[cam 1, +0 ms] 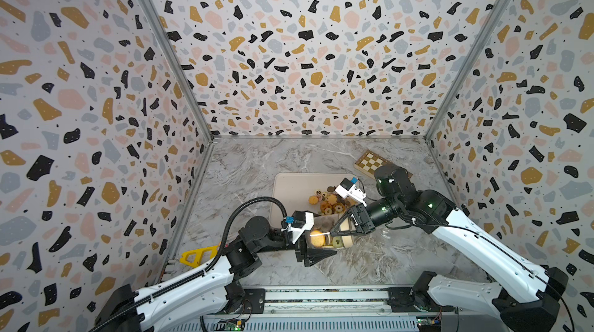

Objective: Pour the cookies out of the jar
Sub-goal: Pick up the jar from the center of the board.

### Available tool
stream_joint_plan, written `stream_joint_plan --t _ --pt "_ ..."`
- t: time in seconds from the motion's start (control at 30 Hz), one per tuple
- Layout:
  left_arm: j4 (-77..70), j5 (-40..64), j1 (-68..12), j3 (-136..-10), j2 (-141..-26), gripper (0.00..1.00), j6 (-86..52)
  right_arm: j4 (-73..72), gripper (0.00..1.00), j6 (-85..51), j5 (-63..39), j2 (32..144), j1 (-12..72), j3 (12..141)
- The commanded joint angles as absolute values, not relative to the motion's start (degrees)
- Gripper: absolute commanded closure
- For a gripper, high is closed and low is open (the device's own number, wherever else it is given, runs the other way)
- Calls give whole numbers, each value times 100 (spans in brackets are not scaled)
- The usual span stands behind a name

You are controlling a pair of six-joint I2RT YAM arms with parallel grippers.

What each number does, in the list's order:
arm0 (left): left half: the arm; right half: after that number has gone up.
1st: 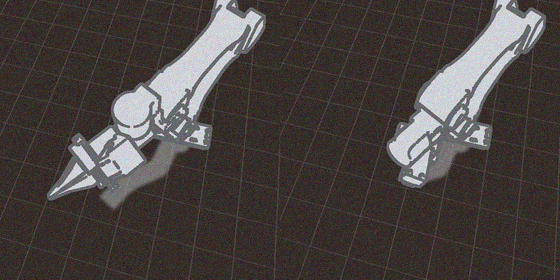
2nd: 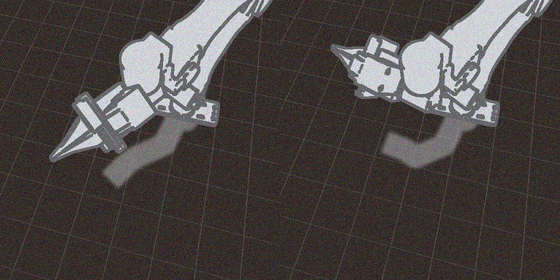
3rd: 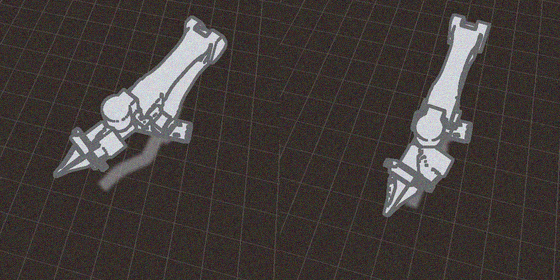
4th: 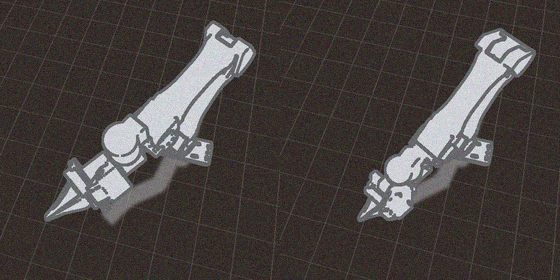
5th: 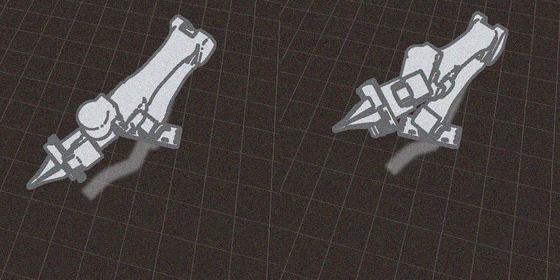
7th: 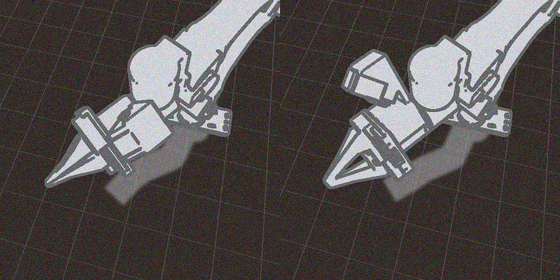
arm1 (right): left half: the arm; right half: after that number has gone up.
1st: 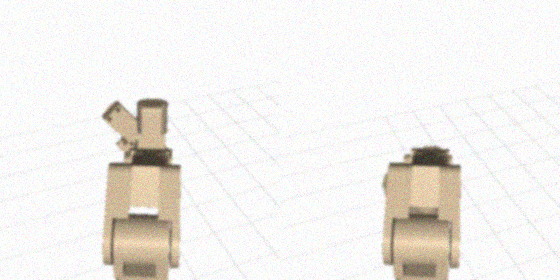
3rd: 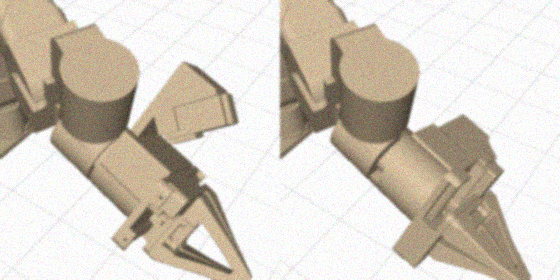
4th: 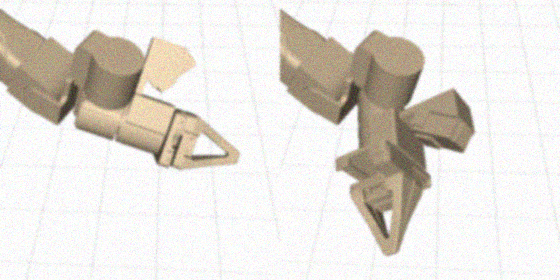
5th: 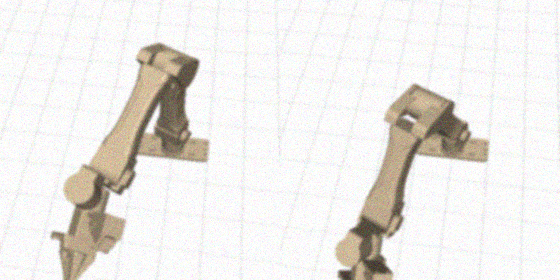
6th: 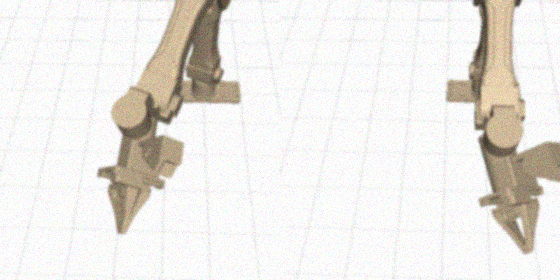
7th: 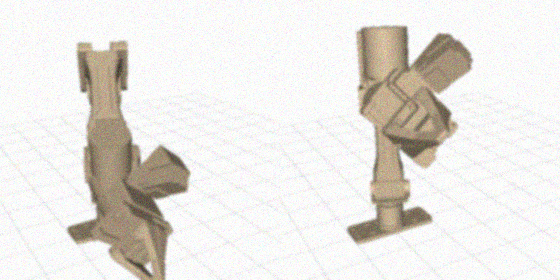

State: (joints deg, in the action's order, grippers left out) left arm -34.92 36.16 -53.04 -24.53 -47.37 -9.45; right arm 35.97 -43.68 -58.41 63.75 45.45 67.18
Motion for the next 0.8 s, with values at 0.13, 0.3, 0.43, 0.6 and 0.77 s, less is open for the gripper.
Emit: stream_joint_plan --t 0.13,0.3,0.43,0.6,0.77 --pt "-4696 3938 -5334 -2683 -5101 100 -1469 2949 100 -4691 -5784 6252 4640 6381" --pt "-4264 2990 -5336 -2617 -5114 100 -1514 3860 69 -4040 -5115 6448 4490 6901" --pt "-3806 2036 -5340 -2334 -4782 100 -1121 4690 3 -3607 -4201 6548 4206 7422" --pt "-3602 1469 -5336 -2093 -4268 100 -717 4368 1 -3913 -4254 6467 4193 7358" --pt "-3702 1340 -5336 -1867 -4186 100 -630 3747 1 -4314 -4675 6451 4081 7165"
